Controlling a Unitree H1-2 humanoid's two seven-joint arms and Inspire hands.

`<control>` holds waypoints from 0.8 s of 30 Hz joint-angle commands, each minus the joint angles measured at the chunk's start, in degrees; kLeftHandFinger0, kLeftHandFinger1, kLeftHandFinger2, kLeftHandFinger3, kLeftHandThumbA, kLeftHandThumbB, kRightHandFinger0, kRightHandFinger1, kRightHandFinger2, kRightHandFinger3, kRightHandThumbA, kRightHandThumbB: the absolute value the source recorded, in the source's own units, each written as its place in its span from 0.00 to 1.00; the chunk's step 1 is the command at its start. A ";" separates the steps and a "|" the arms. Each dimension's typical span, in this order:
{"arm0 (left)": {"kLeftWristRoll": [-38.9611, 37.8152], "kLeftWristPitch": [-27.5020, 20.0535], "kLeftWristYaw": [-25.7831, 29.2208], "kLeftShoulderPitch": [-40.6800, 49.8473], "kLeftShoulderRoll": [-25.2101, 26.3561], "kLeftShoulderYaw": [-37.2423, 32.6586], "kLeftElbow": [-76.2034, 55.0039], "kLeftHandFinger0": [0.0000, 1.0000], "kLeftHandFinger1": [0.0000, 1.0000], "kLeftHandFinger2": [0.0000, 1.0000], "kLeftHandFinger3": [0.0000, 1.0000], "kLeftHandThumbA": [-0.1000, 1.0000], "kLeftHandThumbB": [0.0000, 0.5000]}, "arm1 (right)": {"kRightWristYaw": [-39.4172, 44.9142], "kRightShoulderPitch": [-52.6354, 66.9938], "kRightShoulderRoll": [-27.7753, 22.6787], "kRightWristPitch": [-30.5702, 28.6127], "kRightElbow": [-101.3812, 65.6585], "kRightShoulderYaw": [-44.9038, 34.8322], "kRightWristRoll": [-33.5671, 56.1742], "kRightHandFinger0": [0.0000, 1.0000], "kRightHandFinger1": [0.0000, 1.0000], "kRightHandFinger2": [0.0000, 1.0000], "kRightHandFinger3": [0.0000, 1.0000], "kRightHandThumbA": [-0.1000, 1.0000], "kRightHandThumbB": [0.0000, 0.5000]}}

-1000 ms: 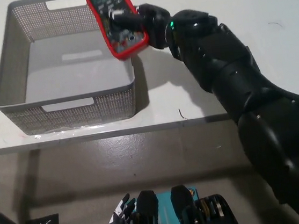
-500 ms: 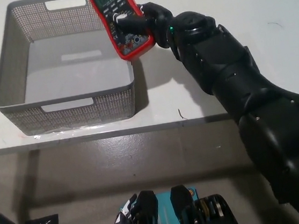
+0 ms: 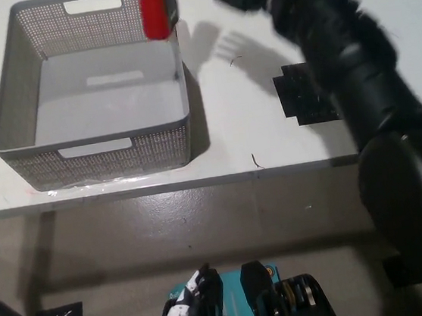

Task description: Use the right hand to pick up a multimeter on the right side and put it into a container on the left side

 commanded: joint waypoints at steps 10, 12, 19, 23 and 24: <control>2.61 0.71 -1.37 -1.71 -0.54 -3.29 -0.29 1.00 1.00 1.00 1.00 1.00 0.85 | 7.45 1.22 -6.25 3.39 -13.28 6.18 2.29 1.00 1.00 1.00 1.00 0.92 1.00; 2.48 0.93 -1.40 -1.88 -0.65 -3.58 -0.30 1.00 1.00 1.00 1.00 1.00 0.85 | 7.60 2.03 -6.82 3.80 -14.44 6.79 2.42 1.00 1.00 1.00 1.00 0.93 1.00; 1.93 1.45 -1.30 -2.37 -1.05 -3.64 0.37 1.00 1.00 1.00 1.00 1.00 0.91 | 8.23 4.02 -9.36 5.33 -16.66 7.33 3.52 1.00 1.00 1.00 1.00 0.95 1.00; 1.67 1.58 -1.10 -2.08 -0.71 -2.96 -0.02 1.00 1.00 1.00 1.00 1.00 0.90 | 8.14 7.45 -9.68 6.52 -24.26 6.38 5.64 1.00 1.00 1.00 1.00 0.94 1.00; 1.67 1.31 -0.94 -2.11 -0.73 -2.81 0.25 1.00 1.00 1.00 1.00 1.00 0.89 | 8.30 8.29 -9.69 6.54 -26.23 6.64 6.03 1.00 1.00 1.00 1.00 0.94 1.00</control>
